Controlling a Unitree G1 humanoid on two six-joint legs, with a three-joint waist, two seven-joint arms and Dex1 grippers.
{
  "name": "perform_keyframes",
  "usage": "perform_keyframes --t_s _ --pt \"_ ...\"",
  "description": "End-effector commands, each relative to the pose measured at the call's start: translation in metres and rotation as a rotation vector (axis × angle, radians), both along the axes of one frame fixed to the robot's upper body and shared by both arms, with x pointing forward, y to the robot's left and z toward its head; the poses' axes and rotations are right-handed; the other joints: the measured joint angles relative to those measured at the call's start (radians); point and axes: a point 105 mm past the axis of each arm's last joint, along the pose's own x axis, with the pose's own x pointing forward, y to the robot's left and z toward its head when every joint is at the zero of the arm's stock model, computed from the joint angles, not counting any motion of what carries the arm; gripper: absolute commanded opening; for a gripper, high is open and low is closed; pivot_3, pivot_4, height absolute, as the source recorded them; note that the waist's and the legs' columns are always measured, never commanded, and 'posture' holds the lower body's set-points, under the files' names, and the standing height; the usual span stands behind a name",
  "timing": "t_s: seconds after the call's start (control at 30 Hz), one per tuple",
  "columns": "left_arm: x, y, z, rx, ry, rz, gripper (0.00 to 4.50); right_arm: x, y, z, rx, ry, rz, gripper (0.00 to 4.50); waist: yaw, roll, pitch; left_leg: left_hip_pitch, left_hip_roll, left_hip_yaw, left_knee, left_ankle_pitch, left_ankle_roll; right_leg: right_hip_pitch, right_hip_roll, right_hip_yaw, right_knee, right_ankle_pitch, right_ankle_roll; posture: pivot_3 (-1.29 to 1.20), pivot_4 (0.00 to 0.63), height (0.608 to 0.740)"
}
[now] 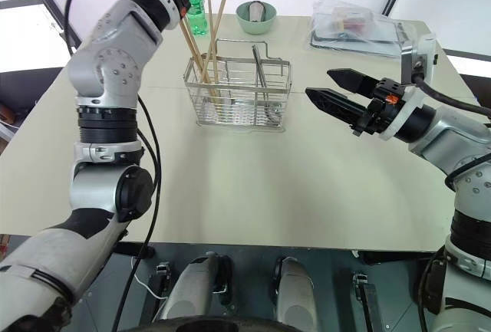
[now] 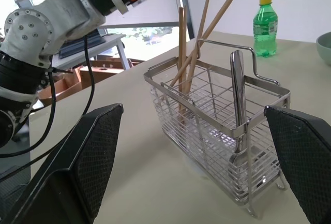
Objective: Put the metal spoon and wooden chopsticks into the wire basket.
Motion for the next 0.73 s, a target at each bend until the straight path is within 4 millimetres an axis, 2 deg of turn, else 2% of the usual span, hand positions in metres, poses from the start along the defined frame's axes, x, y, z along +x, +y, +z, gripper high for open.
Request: perform_keyframes --t_s 0.03,0.13,0.23,0.3,0.4,0.53,0.6,0.73 --pt "-0.021 0.015 0.03 0.013 -0.066 -0.051 4.42 -0.001 -0.001 0.01 -0.013 -0.054 0.007 4.5 -0.001 0.0 0.0 0.0 0.0 0.0 0.0 0.0 0.0 0.0 0.0 0.0 0.0 0.0 0.0 0.0 0.15 0.707" --pt "-0.041 0.033 0.049 0.215 -0.094 -0.123 4.42 0.001 -0.008 0.01 -0.052 -0.058 0.001 4.5 -0.007 0.0 0.0 0.0 0.0 0.0 0.0 0.001 -0.002 -0.001 0.001 0.0 0.001 0.0 0.0 0.0 0.15 0.707" --pt "-0.06 0.053 0.047 0.439 -0.085 -0.191 4.42 0.004 -0.017 0.012 -0.086 -0.063 -0.01 4.5 -0.019 0.001 0.0 -0.001 0.0 0.001 -0.001 0.001 -0.002 -0.002 0.001 0.0 0.0 0.0 0.0 0.0 0.15 0.707" --pt "-0.066 0.07 0.038 0.585 -0.084 -0.191 4.42 0.007 -0.023 0.013 -0.116 -0.068 -0.017 4.5 -0.022 0.002 0.0 0.0 0.0 0.001 -0.001 0.001 -0.003 -0.001 0.001 0.0 -0.001 -0.001 0.0 0.0 0.15 0.707" --pt "-0.077 0.1 0.013 0.775 -0.054 -0.218 4.42 0.012 -0.033 0.017 -0.142 -0.075 -0.025 4.5 -0.025 0.003 -0.001 0.001 0.0 0.001 -0.001 0.001 -0.003 0.0 0.0 0.0 -0.002 -0.001 0.0 0.0 0.15 0.707" --pt "-0.09 0.133 -0.047 0.962 0.106 -0.256 4.42 0.021 -0.038 0.019 -0.161 -0.081 -0.014 4.5 -0.041 0.006 -0.001 0.0 0.0 0.002 -0.001 0.001 -0.003 -0.002 -0.001 0.002 -0.001 -0.001 -0.001 0.0 0.15 0.707" --pt "-0.096 0.138 -0.062 0.995 0.155 -0.286 4.42 0.023 -0.038 0.019 -0.165 -0.08 -0.005 4.5 -0.047 0.006 0.0 0.0 0.0 0.002 -0.002 0.001 -0.003 -0.004 0.0 0.002 0.0 -0.001 -0.001 0.0 0.15 0.707" --pt "-0.104 0.14 -0.079 0.966 0.224 -0.321 4.42 0.027 -0.034 0.016 -0.174 -0.076 0.023 4.5 -0.045 0.005 0.0 -0.003 0.0 0.002 -0.002 0.001 -0.004 -0.005 0.0 0.002 0.0 -0.001 -0.001 0.0 0.15 0.707"
